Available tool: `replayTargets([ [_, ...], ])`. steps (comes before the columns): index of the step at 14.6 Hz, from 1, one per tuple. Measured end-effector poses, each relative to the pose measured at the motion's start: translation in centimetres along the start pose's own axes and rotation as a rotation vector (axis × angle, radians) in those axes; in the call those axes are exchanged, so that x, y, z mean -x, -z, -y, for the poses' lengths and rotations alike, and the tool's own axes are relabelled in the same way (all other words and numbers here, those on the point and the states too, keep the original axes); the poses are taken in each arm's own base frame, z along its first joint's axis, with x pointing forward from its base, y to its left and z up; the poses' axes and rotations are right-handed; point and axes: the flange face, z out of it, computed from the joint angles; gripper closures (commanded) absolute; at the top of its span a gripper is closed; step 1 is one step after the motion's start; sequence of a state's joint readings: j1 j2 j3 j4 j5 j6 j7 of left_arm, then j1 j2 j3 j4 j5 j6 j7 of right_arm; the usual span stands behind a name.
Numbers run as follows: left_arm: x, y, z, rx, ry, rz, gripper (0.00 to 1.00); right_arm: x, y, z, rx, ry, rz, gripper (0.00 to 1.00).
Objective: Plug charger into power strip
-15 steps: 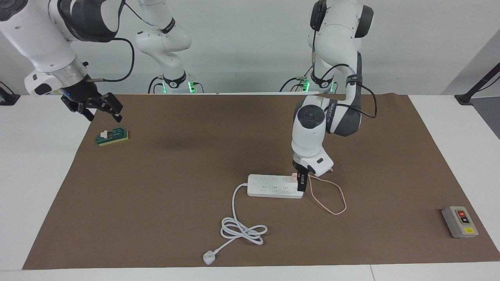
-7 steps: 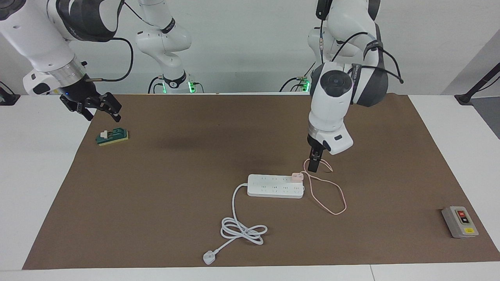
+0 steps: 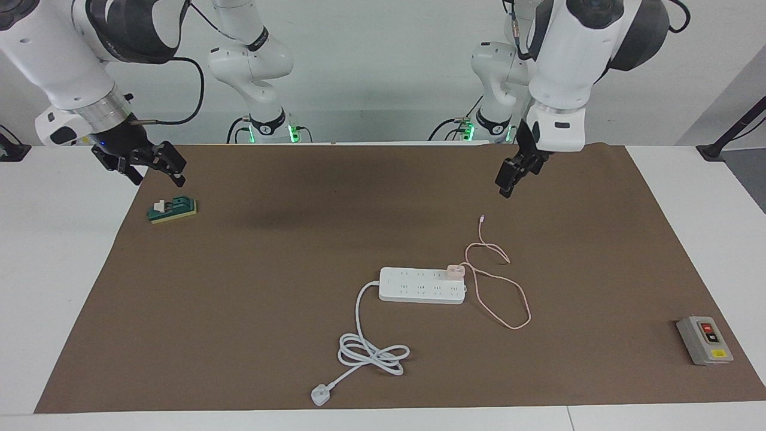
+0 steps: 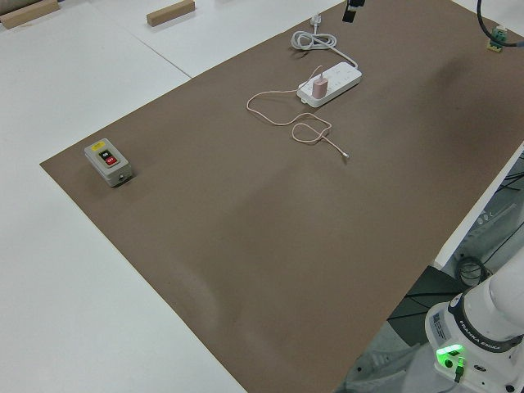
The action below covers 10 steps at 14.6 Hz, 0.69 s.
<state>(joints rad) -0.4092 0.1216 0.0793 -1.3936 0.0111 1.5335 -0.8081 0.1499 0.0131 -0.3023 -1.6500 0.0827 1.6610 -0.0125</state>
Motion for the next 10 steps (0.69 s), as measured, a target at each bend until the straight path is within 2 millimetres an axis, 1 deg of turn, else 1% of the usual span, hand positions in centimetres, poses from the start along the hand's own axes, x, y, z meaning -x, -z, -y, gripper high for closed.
replayTargets([
  [2, -0.1, 1.8, 2.4, 0.000, -0.135, 0.011, 0.00, 0.0, 0.0, 0.0, 0.000, 0.000, 0.000, 0.00],
  [5, -1.1, 3.2, 5.5, -0.001, -0.336, 0.018, 0.00, 0.0, 0.0, 0.0, 0.000, 0.000, 0.000, 0.00],
  [7, -2.4, 3.8, 8.5, -0.008, -0.396, 0.035, 0.00, 0.0, 0.0, 0.0, 0.000, 0.000, 0.000, 0.00],
  [10, -5.2, 4.0, 12.9, -0.006, -0.437, 0.040, 0.00, 0.0, 0.0, 0.0, 0.000, 0.000, 0.000, 0.00],
])
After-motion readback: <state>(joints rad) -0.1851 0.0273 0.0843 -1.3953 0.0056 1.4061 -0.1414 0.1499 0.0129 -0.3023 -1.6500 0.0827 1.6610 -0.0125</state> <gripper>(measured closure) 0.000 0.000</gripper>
